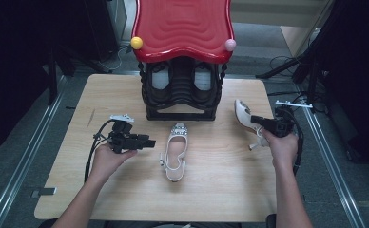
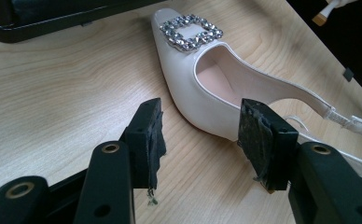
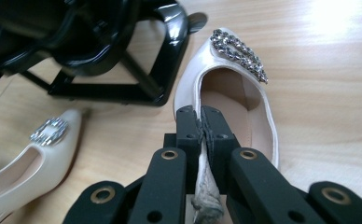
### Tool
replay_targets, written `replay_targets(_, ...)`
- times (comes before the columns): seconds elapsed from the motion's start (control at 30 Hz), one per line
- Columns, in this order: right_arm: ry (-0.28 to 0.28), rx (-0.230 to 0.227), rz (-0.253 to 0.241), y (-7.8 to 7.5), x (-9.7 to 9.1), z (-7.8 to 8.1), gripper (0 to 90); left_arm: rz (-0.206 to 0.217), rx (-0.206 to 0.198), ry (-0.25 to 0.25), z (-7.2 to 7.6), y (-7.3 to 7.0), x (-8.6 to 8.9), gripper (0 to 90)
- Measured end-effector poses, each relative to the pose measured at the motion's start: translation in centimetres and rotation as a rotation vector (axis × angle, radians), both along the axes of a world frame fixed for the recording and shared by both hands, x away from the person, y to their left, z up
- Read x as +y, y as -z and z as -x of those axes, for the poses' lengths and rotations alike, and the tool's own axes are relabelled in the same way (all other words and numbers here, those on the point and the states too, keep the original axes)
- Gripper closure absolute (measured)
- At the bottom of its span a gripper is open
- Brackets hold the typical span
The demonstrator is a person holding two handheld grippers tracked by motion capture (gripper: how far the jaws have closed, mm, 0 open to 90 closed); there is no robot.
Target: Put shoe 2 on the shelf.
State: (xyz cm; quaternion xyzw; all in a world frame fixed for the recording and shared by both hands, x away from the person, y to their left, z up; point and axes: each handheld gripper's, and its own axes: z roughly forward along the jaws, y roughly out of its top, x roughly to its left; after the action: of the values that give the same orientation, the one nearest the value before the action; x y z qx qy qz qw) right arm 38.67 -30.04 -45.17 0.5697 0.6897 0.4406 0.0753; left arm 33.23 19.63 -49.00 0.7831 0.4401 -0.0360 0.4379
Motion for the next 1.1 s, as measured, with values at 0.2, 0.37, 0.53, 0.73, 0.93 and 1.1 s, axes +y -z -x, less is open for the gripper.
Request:
replay_targets(0.2,-0.046,0.004,0.001,0.0,1.2,2.2,88.2,0.01,0.003,0.011,-0.2,0.1,-0.1,49.9)
replay_targets(0.37,-0.087,0.016,-0.001,0.3,2.1,3.3,88.2,-0.017,0.005,0.028,-0.5,0.3,-0.7,49.8)
replay_targets(0.53,-0.112,0.009,0.011,0.1,3.0,4.3,88.1,-0.031,-0.005,0.039,-0.7,0.3,-1.2,49.6)
replay_targets(0.73,-0.151,0.013,0.012,0.4,4.2,4.6,88.1,-0.019,-0.01,0.041,-0.7,0.2,-1.3,49.3)
replay_targets(0.93,-0.18,0.015,0.043,0.9,5.8,4.4,88.1,-0.013,-0.009,0.039,-0.8,0.2,-1.2,49.3)
replay_targets(1.1,-0.204,0.03,0.062,1.5,6.8,4.1,88.1,-0.014,-0.012,0.034,-0.8,0.1,-1.0,49.2)
